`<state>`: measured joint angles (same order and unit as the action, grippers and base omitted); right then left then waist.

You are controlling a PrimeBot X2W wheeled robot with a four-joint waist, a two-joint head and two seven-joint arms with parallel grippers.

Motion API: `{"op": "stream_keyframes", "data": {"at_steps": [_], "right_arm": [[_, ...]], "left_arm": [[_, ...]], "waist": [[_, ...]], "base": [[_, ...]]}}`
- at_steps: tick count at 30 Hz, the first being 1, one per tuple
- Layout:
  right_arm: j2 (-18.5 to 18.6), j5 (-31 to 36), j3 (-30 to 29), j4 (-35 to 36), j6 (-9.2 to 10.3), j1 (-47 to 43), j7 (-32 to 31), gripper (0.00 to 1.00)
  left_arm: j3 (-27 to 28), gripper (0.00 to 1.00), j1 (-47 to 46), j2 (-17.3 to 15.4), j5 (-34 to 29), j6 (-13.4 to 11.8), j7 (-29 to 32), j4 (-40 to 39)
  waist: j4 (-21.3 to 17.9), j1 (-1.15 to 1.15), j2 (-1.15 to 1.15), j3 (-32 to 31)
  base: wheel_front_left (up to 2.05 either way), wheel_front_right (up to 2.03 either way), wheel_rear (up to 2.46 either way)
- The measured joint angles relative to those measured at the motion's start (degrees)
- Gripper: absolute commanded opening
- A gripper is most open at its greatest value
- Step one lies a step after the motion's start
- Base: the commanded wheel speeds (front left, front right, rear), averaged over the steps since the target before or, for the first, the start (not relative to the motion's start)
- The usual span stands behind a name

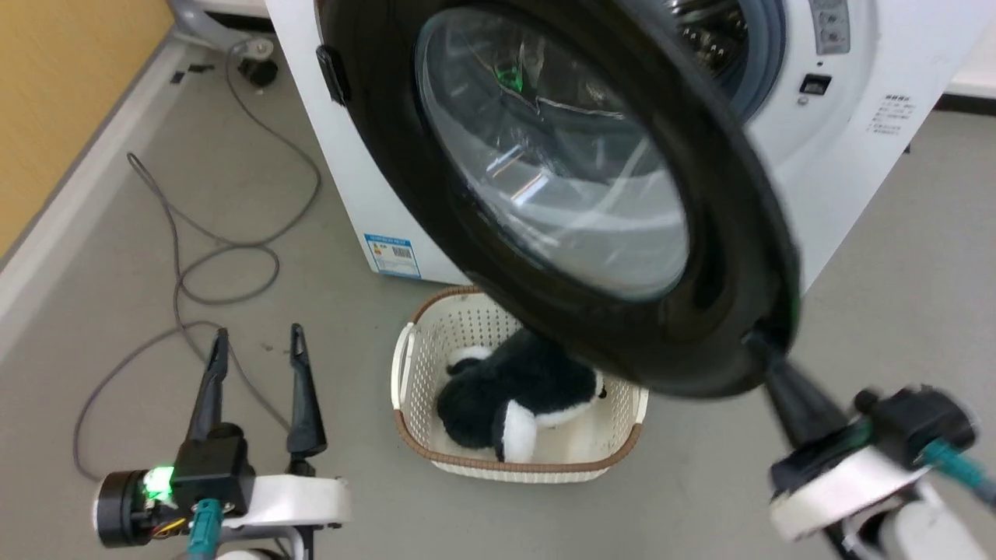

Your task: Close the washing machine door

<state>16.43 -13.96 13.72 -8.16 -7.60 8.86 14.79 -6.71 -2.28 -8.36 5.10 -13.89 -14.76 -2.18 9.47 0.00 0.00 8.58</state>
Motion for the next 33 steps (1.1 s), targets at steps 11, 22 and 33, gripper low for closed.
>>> {"op": "stream_keyframes", "data": {"at_steps": [11, 22, 33], "right_arm": [[-1.40, 3.86, -12.22, -8.88, 0.02, 13.05, 0.00, 0.00], [1.80, 4.92, -15.67, -20.61, 0.04, 29.09, -0.01, 0.00], [3.36, 6.03, -18.34, -28.98, 0.04, 38.90, -0.01, 0.00]], "left_arm": [[-1.02, 1.00, -4.50, 2.92, -1.58, 1.51, 0.01, 0.46], [-0.31, 1.00, -8.64, 4.12, -2.01, 1.99, 0.01, -0.86], [0.07, 1.00, -9.70, 4.85, -2.09, 2.00, 0.01, -1.23]], "waist": [[0.73, 0.00, 0.00, 6.31], [2.32, 0.01, 0.00, 13.19], [3.71, 0.00, 0.00, 16.01]], "base": [[0.00, 0.00, 0.00], [0.00, 0.00, 0.00], [0.00, 0.00, 0.00]]}}
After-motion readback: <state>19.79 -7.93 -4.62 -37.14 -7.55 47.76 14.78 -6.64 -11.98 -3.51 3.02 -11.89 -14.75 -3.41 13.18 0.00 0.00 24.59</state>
